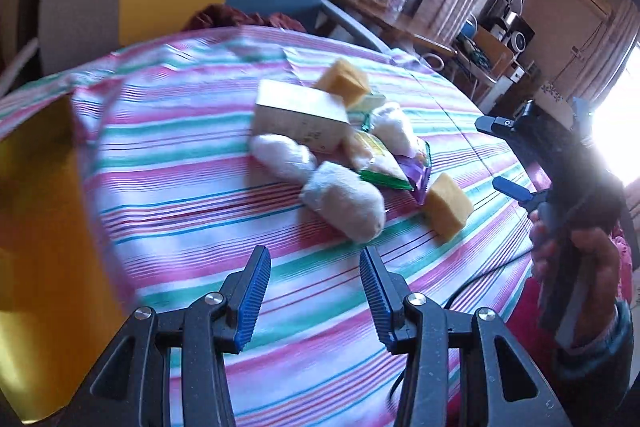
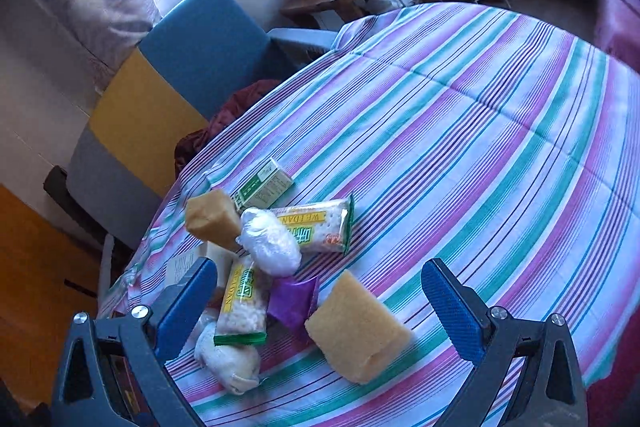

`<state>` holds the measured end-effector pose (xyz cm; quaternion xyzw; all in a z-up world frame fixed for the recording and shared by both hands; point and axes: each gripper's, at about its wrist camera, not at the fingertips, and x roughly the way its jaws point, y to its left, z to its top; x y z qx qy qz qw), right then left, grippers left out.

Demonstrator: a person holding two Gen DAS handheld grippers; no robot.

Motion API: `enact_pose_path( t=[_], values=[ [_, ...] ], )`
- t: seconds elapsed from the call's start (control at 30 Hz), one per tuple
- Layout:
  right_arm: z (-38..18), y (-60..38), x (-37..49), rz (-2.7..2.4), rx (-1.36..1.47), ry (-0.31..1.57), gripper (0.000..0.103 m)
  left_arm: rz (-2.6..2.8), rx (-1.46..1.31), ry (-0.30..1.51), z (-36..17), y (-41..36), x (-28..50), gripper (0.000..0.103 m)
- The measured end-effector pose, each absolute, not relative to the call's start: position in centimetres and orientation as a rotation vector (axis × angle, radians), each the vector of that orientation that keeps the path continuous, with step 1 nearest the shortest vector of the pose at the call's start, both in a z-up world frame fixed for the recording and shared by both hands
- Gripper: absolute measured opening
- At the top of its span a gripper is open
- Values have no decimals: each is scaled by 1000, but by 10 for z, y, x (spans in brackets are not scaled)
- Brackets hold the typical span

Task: Organize objects
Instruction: 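Move both tools back toward the pile of items, then grasp the grey sock with the left gripper while the right gripper grasps a plastic-wrapped bundle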

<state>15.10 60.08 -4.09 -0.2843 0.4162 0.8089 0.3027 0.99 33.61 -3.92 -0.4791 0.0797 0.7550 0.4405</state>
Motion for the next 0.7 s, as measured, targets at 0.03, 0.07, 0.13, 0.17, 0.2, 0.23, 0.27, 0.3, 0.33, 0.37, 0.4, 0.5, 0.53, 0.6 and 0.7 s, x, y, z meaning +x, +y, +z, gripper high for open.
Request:
enact_pose_path(
  t=[0.03,0.07,0.13,0.17,0.2,0.23,0.27,0.3,0.33,0.37,0.4,0.5,0.53,0.6,0.7],
  values=[
    [-42,600,148,2154,-763,1111,103,1864,-1203,189,-42,342,9,47],
    [-42,598,147,2162,-769,1113,103,1852,-1226,174,-47,351,7,47],
    [-42,596,145,2179,-775,1119,103,1836,-1257,146,-55,364,4,47],
    [-42,596,144,2184,-775,1123,103,1837,-1266,135,-56,367,1,47],
    [-43,595,144,2189,-776,1129,103,1839,-1280,121,-59,371,-1,47],
    [-43,596,144,2190,-776,1135,103,1835,-1299,100,-63,376,-5,47],
    [-43,596,144,2191,-777,1143,103,1826,-1320,69,-66,380,-9,47],
    [-44,596,145,2193,-777,1152,103,1822,-1335,38,-69,382,-13,50],
    [-45,597,145,2193,-775,1160,103,1817,-1350,-7,-72,384,-17,54],
    [-45,598,145,2193,-771,1167,103,1817,-1357,-29,-73,386,-19,58],
    [-44,598,146,2193,-766,1173,103,1819,-1370,-53,-76,389,-22,60],
    [-44,599,147,2193,-757,1187,103,1806,-1416,-111,-85,398,-29,65],
    [-45,599,146,2192,-758,1192,103,1819,-1414,-121,-87,402,-31,67],
    [-46,599,145,2193,-767,1198,103,1839,-1398,-93,-90,412,-33,68],
    [-48,598,141,2196,-788,1183,103,1810,-1424,-48,-102,424,-35,66]
  ],
)
